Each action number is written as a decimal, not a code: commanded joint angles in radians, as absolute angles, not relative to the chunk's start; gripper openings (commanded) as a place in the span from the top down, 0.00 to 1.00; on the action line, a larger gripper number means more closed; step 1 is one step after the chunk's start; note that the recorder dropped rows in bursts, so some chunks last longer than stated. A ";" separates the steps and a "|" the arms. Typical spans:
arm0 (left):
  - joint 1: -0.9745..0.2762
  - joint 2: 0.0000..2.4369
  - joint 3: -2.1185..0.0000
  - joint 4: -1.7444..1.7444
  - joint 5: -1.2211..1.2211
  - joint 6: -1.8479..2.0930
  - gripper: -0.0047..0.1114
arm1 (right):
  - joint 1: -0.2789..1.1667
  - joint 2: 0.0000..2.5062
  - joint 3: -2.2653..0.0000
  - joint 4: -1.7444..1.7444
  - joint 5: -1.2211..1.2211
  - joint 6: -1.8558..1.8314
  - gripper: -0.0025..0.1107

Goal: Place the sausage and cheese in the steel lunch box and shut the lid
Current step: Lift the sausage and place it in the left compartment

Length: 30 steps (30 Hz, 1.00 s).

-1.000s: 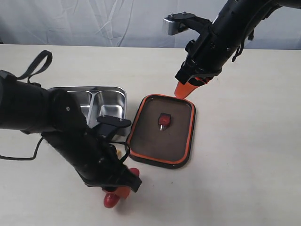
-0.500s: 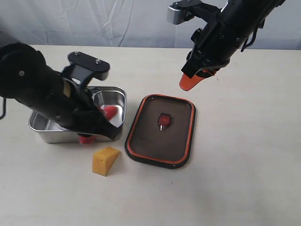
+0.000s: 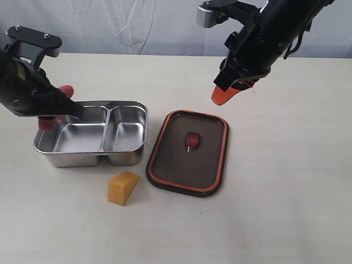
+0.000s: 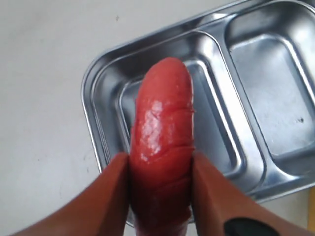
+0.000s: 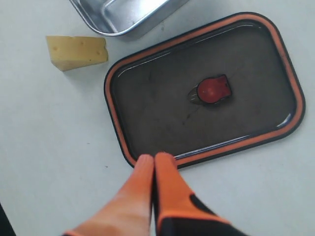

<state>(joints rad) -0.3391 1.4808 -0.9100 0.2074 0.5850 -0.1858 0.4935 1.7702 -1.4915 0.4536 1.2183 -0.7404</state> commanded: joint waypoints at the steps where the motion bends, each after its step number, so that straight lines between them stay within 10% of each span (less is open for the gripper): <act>1: -0.320 1.532 -0.918 0.212 0.505 -0.128 0.96 | 0.489 1.762 -1.489 0.454 1.210 -0.740 0.98; 11: -0.320 1.655 -0.918 0.243 0.404 -0.083 0.95 | 0.489 1.762 -1.489 0.454 1.221 -0.715 0.98; 22: -0.320 1.656 -0.918 0.210 0.427 -0.083 0.43 | 0.489 1.762 -1.489 0.454 1.221 -0.714 0.98; 30: -0.320 1.649 -0.930 0.140 0.506 -0.083 0.40 | 0.489 1.762 -1.489 0.452 1.221 -0.714 0.98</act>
